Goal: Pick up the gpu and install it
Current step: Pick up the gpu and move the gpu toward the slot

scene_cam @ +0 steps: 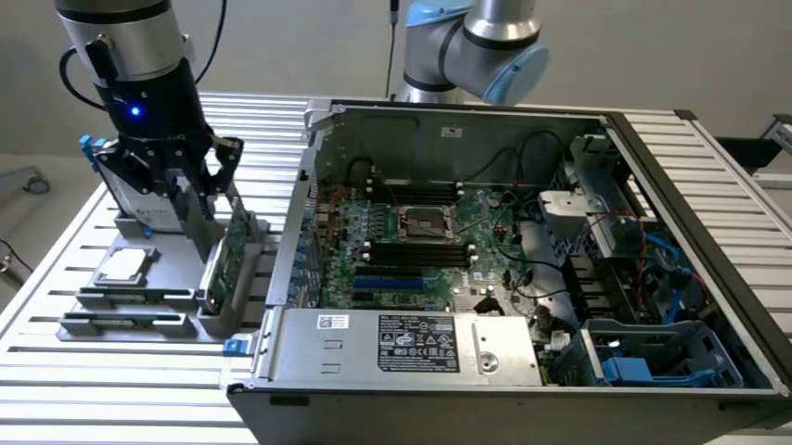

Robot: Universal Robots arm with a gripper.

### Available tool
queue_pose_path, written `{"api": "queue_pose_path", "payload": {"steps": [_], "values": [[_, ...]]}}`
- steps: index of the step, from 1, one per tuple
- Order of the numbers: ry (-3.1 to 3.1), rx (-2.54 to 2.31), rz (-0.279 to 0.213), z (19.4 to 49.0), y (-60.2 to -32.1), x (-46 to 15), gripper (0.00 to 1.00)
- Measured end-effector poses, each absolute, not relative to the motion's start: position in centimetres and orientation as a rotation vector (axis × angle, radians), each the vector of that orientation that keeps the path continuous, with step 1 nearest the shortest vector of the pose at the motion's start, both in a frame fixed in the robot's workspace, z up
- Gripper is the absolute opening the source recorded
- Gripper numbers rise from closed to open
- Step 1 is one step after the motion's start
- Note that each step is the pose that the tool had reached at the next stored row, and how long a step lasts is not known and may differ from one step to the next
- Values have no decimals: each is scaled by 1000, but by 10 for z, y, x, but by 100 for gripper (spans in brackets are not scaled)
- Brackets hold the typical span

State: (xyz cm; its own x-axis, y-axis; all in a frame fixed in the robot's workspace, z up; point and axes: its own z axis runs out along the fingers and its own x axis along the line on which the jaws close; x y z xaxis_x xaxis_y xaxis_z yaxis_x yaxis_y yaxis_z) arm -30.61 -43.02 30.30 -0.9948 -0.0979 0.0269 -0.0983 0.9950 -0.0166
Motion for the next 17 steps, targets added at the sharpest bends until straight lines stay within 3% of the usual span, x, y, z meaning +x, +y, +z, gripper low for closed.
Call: {"api": "queue_pose_path", "payload": {"steps": [17], "values": [[-3115, 122, 28, 272, -435, -297, 36]]}}
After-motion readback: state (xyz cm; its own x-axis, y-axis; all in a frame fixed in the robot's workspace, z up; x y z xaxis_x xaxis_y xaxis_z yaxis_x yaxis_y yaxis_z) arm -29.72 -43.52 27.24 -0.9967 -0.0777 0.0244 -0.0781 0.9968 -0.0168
